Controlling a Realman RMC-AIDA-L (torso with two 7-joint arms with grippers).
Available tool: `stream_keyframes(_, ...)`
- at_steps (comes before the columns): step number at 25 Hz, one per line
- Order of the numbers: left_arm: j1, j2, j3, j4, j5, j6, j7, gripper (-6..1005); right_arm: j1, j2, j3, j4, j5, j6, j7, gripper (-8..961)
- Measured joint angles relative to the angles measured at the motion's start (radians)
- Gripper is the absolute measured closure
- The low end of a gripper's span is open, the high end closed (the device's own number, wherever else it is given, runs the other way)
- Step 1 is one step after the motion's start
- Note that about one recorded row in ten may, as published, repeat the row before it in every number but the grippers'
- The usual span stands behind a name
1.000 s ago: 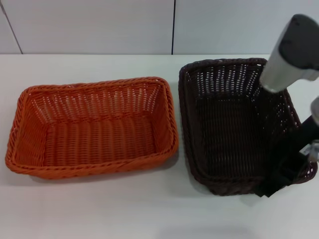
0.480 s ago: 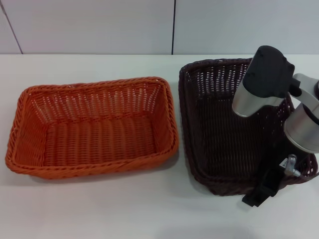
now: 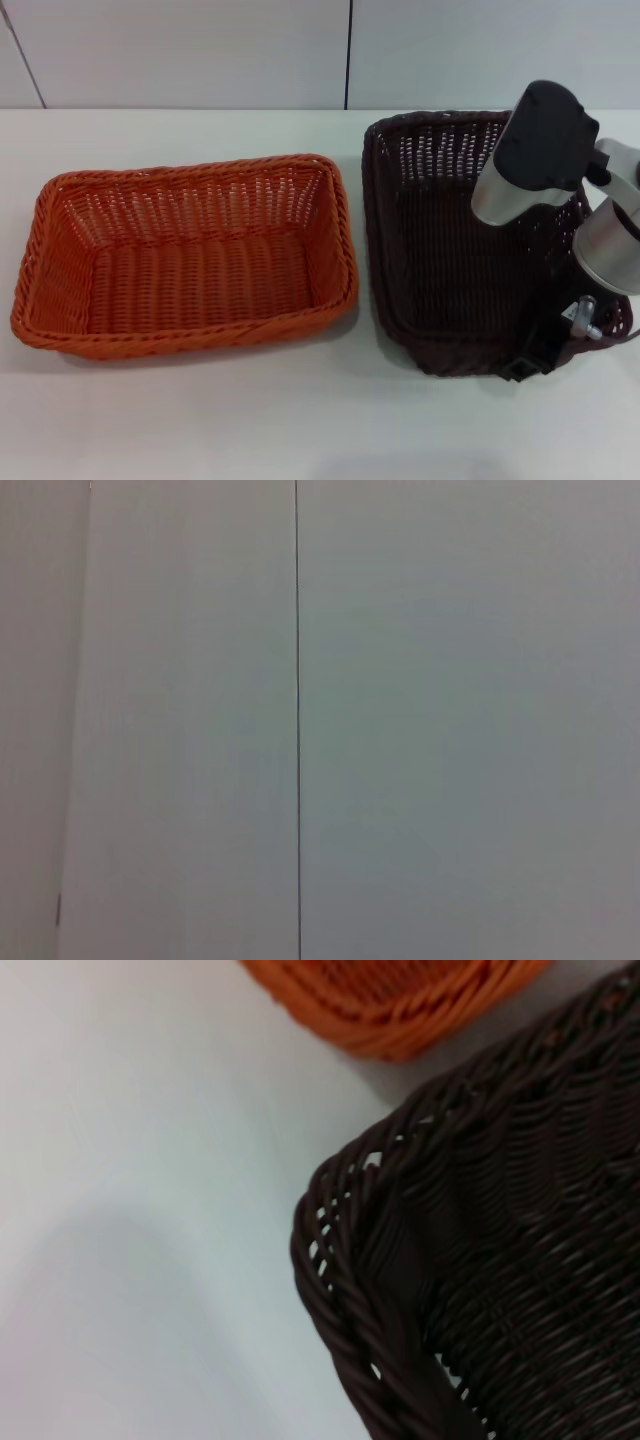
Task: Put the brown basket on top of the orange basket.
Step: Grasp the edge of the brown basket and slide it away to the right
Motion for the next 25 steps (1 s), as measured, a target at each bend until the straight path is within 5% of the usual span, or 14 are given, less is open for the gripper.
stream_keyframes(12, -0.005, 0.003, -0.001, 0.008, -0.001, 0.001, 0.001, 242, -0.016, 0.002, -0.024, -0.140, -0.005, -0.003, 0.042, 676)
stream_keyframes(25, -0.004, 0.003, -0.001, 0.022, -0.001, 0.001, 0.000, 244, 0.014, 0.000, -0.012, -0.438, -0.072, -0.076, 0.109, 759)
